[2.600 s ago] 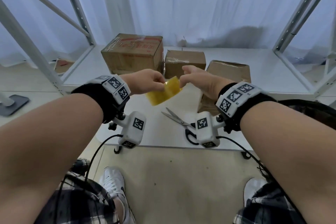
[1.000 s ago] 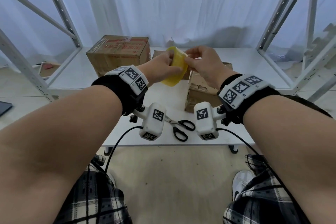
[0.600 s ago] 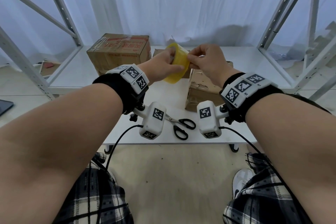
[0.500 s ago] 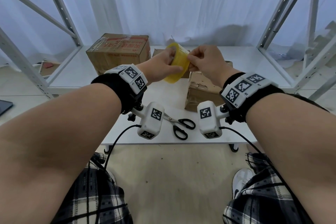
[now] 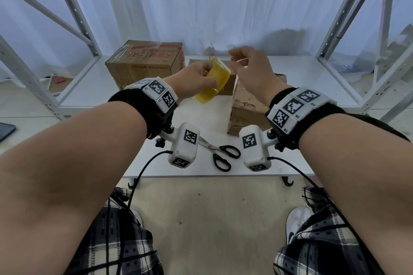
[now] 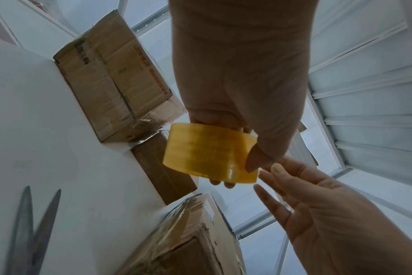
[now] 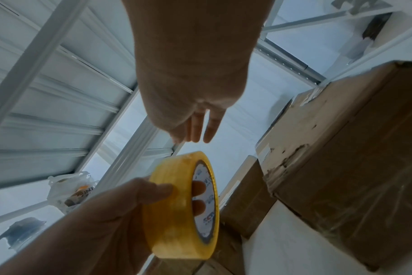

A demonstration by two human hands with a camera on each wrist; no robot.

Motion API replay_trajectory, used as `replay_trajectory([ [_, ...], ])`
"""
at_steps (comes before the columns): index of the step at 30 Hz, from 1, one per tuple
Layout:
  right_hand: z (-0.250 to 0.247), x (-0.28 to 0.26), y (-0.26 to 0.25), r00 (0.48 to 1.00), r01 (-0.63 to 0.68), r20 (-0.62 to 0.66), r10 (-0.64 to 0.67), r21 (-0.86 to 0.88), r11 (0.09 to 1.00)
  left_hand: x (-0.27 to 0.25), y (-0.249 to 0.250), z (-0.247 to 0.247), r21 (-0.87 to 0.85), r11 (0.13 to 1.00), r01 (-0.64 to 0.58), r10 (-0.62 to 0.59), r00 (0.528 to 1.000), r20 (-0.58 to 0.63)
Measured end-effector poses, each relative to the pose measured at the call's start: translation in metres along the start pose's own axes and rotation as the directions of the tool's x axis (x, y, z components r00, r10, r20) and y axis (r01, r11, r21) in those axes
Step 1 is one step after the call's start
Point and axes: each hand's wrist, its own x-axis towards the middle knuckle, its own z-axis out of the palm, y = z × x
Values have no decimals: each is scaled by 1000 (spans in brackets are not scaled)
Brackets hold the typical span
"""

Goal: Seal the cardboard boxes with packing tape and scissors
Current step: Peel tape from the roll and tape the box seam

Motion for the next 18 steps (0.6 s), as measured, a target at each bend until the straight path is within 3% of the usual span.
replay_trajectory([
  [4, -1, -6, -2, 988, -17, 154, -6, 148, 989, 0, 0, -2, 32, 999, 8, -8, 1000, -11],
  [18, 8, -5, 3, 994, 36, 100, -46, 95, 995, 0, 0, 0, 182, 983, 3, 5, 999, -42],
])
